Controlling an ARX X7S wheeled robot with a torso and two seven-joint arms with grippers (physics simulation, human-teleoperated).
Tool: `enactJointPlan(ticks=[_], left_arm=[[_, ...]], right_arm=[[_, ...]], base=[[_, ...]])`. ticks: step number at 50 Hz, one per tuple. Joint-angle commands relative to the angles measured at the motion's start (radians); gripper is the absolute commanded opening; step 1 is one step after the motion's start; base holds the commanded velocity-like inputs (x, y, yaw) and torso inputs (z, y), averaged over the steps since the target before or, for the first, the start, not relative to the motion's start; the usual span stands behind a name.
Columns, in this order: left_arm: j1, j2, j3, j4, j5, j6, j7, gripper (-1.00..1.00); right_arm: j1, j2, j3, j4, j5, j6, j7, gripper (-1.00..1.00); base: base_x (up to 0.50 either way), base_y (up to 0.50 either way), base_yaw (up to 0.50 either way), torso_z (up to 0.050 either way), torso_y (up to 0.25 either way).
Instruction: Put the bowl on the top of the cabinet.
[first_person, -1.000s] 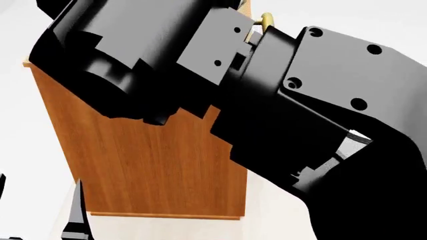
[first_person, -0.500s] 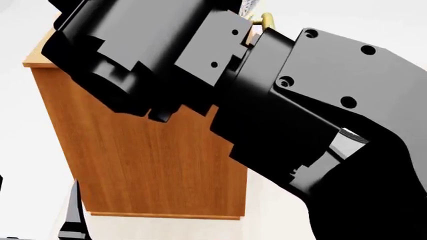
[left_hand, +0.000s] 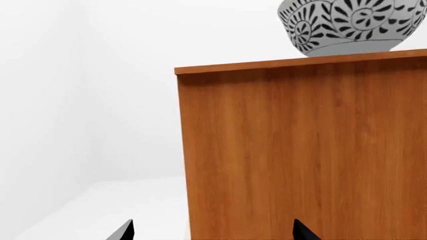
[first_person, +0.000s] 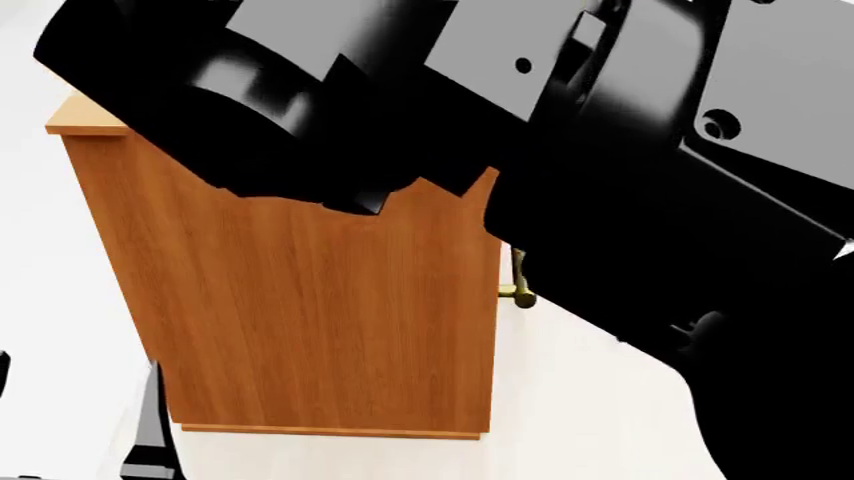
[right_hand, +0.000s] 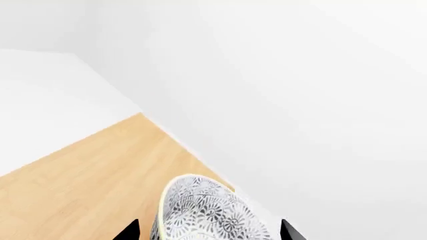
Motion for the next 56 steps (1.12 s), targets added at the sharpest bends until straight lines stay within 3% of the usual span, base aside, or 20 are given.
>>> enactJointPlan(ticks=[1, 19, 30, 45, 56], left_arm=[[-0.003, 0.002, 0.007, -0.001, 0.001, 0.001, 0.0, 1.0], [-0.007, 0.003, 0.023, 0.003, 0.011, -0.007, -0.005, 1.0], [-0.01, 0.007, 0.03, -0.01, 0.015, 0.0, -0.004, 1.0], [-0.014, 0.003, 0.031, 0.007, 0.013, -0.012, -0.011, 1.0], [-0.015, 0.002, 0.032, 0.008, 0.015, -0.01, -0.014, 1.0]], right_arm=[[0.045, 0.046, 0.031, -0.049, 0.041, 0.03, 0.034, 1.0], [0.24, 0.183, 0.14, -0.118, 0.169, 0.142, 0.121, 1.0], [0.25, 0.301, 0.162, -0.275, 0.254, 0.217, 0.231, 1.0], [0.22, 0.472, 0.207, -0.448, 0.386, 0.242, 0.346, 1.0], [0.071, 0.677, 0.251, -0.682, 0.472, 0.138, 0.487, 1.0]], base=[[0.0, 0.0, 0.0, 0.0, 0.0], [0.0, 0.0, 0.0, 0.0, 0.0], [0.0, 0.0, 0.0, 0.0, 0.0], [0.0, 0.0, 0.0, 0.0, 0.0], [0.0, 0.0, 0.0, 0.0, 0.0]])
